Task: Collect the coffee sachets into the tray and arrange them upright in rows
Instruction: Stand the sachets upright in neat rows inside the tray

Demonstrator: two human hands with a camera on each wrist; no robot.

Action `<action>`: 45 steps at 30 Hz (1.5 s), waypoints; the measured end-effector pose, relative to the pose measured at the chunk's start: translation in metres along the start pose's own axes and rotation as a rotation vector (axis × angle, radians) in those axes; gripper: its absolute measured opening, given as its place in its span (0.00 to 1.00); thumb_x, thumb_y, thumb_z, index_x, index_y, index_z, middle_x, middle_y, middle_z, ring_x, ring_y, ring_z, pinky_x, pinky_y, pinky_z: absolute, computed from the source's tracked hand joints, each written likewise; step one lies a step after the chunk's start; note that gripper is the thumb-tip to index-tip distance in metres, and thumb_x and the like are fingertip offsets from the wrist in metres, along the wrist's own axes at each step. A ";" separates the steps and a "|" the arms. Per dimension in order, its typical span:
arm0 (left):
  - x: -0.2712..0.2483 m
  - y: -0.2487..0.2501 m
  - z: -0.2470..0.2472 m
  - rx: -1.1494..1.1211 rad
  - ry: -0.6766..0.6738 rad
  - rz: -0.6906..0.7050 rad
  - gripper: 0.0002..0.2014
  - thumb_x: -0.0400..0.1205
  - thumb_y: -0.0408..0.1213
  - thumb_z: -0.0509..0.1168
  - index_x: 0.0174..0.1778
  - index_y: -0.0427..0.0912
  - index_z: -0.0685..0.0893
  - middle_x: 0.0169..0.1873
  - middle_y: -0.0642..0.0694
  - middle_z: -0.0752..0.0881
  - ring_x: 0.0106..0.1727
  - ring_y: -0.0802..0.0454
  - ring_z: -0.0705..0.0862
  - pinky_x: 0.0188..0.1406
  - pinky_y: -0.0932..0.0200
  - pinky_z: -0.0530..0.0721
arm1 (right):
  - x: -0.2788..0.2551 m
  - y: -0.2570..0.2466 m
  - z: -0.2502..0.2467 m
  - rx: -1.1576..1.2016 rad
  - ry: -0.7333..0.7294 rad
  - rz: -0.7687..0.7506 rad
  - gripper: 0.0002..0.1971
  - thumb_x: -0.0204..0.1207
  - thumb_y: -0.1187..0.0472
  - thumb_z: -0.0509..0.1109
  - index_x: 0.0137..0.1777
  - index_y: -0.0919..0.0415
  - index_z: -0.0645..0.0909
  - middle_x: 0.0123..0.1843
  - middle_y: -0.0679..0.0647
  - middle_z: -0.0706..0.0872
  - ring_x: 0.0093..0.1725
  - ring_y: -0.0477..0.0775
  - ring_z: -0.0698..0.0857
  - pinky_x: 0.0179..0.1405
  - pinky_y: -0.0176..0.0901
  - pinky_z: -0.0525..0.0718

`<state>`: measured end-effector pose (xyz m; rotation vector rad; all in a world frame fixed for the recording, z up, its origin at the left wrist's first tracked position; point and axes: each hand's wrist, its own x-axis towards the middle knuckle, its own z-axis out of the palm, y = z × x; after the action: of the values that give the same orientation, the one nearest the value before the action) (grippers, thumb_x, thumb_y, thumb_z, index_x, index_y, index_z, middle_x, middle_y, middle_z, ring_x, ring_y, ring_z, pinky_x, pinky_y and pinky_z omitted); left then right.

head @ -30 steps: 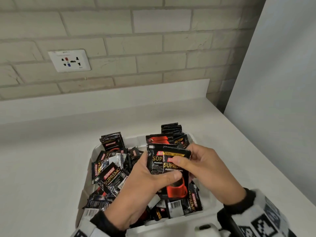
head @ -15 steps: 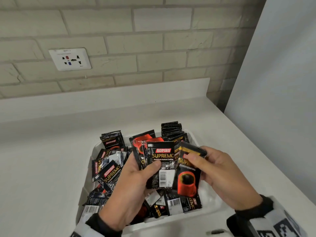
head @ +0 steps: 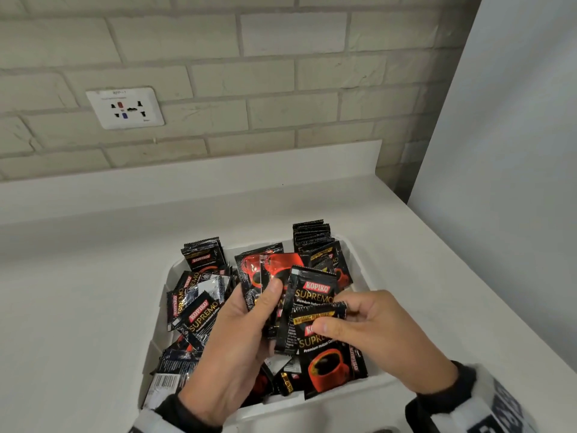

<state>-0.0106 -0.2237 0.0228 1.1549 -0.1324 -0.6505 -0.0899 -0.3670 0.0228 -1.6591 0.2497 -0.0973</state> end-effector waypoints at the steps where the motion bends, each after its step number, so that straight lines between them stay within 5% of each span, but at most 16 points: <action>1: 0.000 0.001 -0.001 0.003 0.023 0.000 0.16 0.69 0.40 0.66 0.51 0.40 0.83 0.41 0.39 0.91 0.35 0.47 0.90 0.23 0.55 0.88 | 0.000 -0.001 -0.002 -0.002 0.005 0.006 0.04 0.68 0.66 0.75 0.40 0.57 0.88 0.40 0.48 0.92 0.43 0.45 0.90 0.40 0.33 0.84; 4: 0.003 0.000 -0.007 0.056 0.089 0.043 0.11 0.73 0.39 0.65 0.51 0.42 0.82 0.38 0.43 0.92 0.35 0.46 0.91 0.22 0.57 0.88 | -0.001 -0.010 -0.011 -0.148 0.129 -0.024 0.01 0.67 0.61 0.76 0.37 0.56 0.86 0.36 0.50 0.90 0.35 0.44 0.87 0.34 0.31 0.82; 7: 0.004 -0.002 -0.007 0.123 0.100 0.083 0.08 0.81 0.37 0.59 0.52 0.46 0.83 0.38 0.47 0.92 0.38 0.46 0.91 0.29 0.56 0.90 | -0.001 -0.019 -0.014 -0.760 0.320 -0.321 0.10 0.70 0.55 0.73 0.30 0.55 0.80 0.31 0.45 0.78 0.33 0.43 0.77 0.35 0.29 0.73; 9: 0.002 -0.004 0.000 0.135 0.071 0.075 0.09 0.83 0.37 0.57 0.52 0.48 0.83 0.40 0.47 0.92 0.39 0.48 0.91 0.32 0.53 0.90 | -0.003 -0.029 -0.004 -0.959 0.212 -0.435 0.09 0.71 0.54 0.65 0.32 0.55 0.79 0.34 0.43 0.75 0.30 0.43 0.75 0.35 0.33 0.73; 12: -0.002 -0.005 0.010 0.105 0.000 0.060 0.10 0.83 0.37 0.57 0.50 0.48 0.84 0.36 0.47 0.91 0.34 0.55 0.89 0.25 0.59 0.86 | -0.008 -0.032 0.017 -1.059 0.004 -0.378 0.12 0.71 0.54 0.53 0.39 0.56 0.77 0.38 0.47 0.76 0.35 0.49 0.78 0.35 0.40 0.79; 15: -0.006 -0.002 0.013 0.001 -0.024 0.012 0.09 0.78 0.39 0.60 0.50 0.44 0.84 0.30 0.46 0.87 0.25 0.57 0.83 0.18 0.64 0.80 | -0.011 -0.035 0.026 -1.077 -0.026 -0.343 0.08 0.61 0.52 0.54 0.30 0.51 0.73 0.36 0.43 0.76 0.27 0.42 0.74 0.22 0.27 0.72; 19: -0.007 -0.002 0.008 -0.022 -0.008 -0.007 0.16 0.68 0.40 0.65 0.49 0.38 0.82 0.30 0.44 0.86 0.25 0.55 0.83 0.20 0.63 0.80 | -0.014 -0.027 0.027 -1.009 -0.099 -0.365 0.05 0.61 0.51 0.57 0.30 0.48 0.74 0.41 0.41 0.78 0.31 0.39 0.76 0.21 0.27 0.73; 22: -0.004 -0.005 0.004 0.008 0.037 0.001 0.10 0.67 0.33 0.67 0.43 0.37 0.82 0.26 0.45 0.87 0.24 0.55 0.84 0.18 0.63 0.81 | -0.013 -0.024 0.025 -0.887 -0.111 -0.346 0.07 0.65 0.50 0.61 0.35 0.49 0.79 0.49 0.40 0.80 0.45 0.41 0.80 0.37 0.31 0.81; 24: -0.003 -0.007 0.002 0.003 0.091 -0.015 0.04 0.70 0.31 0.67 0.39 0.39 0.82 0.25 0.45 0.87 0.23 0.54 0.85 0.18 0.63 0.81 | -0.011 -0.028 0.021 -0.722 -0.128 -0.277 0.04 0.70 0.54 0.69 0.38 0.51 0.82 0.55 0.37 0.78 0.53 0.38 0.79 0.45 0.26 0.77; 29: 0.001 -0.004 -0.008 0.030 0.173 -0.007 0.07 0.65 0.37 0.69 0.38 0.46 0.82 0.32 0.49 0.90 0.35 0.51 0.85 0.35 0.54 0.78 | -0.014 -0.032 -0.004 -0.087 -0.024 -0.102 0.05 0.66 0.63 0.76 0.37 0.51 0.87 0.41 0.46 0.90 0.37 0.40 0.88 0.35 0.30 0.84; 32: 0.003 -0.001 -0.011 0.047 0.193 0.012 0.09 0.65 0.37 0.70 0.41 0.48 0.83 0.38 0.50 0.91 0.45 0.50 0.85 0.41 0.52 0.78 | -0.012 -0.025 -0.019 0.084 0.159 -0.061 0.06 0.58 0.55 0.75 0.34 0.53 0.88 0.30 0.50 0.87 0.26 0.40 0.80 0.25 0.25 0.76; 38: -0.002 0.000 -0.001 0.139 0.092 0.033 0.11 0.63 0.33 0.71 0.41 0.45 0.84 0.38 0.47 0.92 0.36 0.56 0.90 0.38 0.55 0.78 | 0.002 -0.024 -0.019 0.042 0.115 -0.016 0.06 0.62 0.61 0.76 0.38 0.59 0.84 0.26 0.48 0.85 0.20 0.40 0.76 0.16 0.29 0.71; 45: -0.004 0.004 -0.002 0.178 -0.002 0.056 0.15 0.64 0.35 0.71 0.46 0.44 0.85 0.43 0.46 0.92 0.42 0.55 0.90 0.41 0.56 0.79 | 0.013 -0.018 -0.009 -0.065 0.084 -0.017 0.18 0.51 0.51 0.76 0.41 0.55 0.81 0.32 0.48 0.87 0.23 0.48 0.74 0.15 0.31 0.71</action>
<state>-0.0114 -0.2192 0.0265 1.3174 -0.2271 -0.5988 -0.0769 -0.3775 0.0405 -1.7243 0.3053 -0.1735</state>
